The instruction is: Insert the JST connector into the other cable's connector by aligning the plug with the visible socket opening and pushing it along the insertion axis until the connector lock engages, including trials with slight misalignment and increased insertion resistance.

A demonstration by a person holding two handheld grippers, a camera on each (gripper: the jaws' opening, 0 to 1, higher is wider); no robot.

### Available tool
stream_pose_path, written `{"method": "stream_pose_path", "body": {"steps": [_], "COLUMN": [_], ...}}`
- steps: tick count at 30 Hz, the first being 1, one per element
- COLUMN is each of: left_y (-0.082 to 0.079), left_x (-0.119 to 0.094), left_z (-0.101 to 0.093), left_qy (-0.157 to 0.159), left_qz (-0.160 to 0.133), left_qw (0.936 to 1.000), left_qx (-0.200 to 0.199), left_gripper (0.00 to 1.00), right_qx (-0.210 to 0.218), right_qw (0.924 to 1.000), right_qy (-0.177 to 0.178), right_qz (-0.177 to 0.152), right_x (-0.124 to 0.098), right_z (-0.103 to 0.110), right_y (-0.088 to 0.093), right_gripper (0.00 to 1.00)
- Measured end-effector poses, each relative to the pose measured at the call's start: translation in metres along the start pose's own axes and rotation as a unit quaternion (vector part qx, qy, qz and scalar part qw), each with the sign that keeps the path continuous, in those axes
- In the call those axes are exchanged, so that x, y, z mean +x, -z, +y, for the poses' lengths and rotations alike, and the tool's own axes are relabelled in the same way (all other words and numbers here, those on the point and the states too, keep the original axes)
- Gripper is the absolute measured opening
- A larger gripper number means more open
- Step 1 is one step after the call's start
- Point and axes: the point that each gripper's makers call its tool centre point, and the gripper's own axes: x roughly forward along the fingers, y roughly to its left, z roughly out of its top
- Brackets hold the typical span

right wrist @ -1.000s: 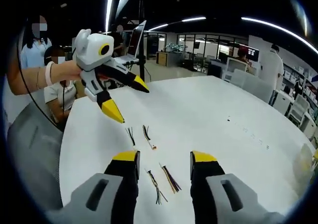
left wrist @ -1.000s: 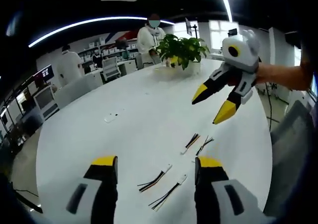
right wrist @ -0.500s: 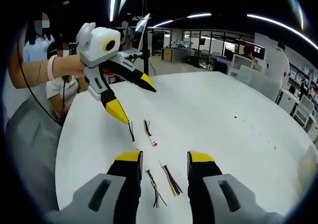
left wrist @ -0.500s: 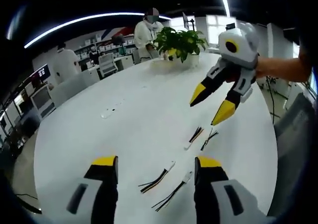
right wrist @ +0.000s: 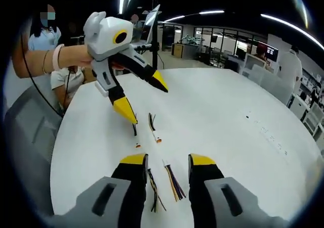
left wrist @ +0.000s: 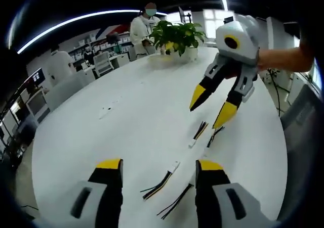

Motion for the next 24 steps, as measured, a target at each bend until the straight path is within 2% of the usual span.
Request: {"method": "stream_pose_path", "body": {"steps": [5,7,11,16,19,24], "left_y": [0.005,0.005,0.009,0.014,0.017,0.018], "left_x": [0.007,0.009,0.015,0.023,0.025,0.027], "left_z": [-0.006,-0.007,-0.011,-0.015,-0.016,-0.017], "left_qy": [0.017,0.023,0.035,0.049,0.053,0.063], "left_qz": [0.006,0.003,0.005,0.012,0.015,0.010], "left_qw": [0.9998,0.9997,0.9993,0.9986,0.9983,0.9977], "left_qx": [0.012,0.004,0.014,0.017,0.019,0.025], "left_gripper": [0.49,0.48,0.41,0.41,0.40,0.29], "right_qx": [-0.008,-0.007,-0.006,-0.011,-0.014,-0.016], "right_qw": [0.9998,0.9997,0.9995,0.9991,0.9988,0.9985], "right_qy": [-0.007,-0.012,-0.015,-0.023,-0.022,-0.028], "right_qz": [0.015,0.020,0.026,0.035,0.042,0.043], "right_x": [0.007,0.009,0.014,0.019,0.022,0.025], "right_z": [0.001,0.002,0.000,0.001,-0.001,0.000], "right_y": [0.008,0.012,0.016,0.023,0.028,0.029], "right_gripper": [0.24,0.24,0.23,0.17,0.17,0.14]}}
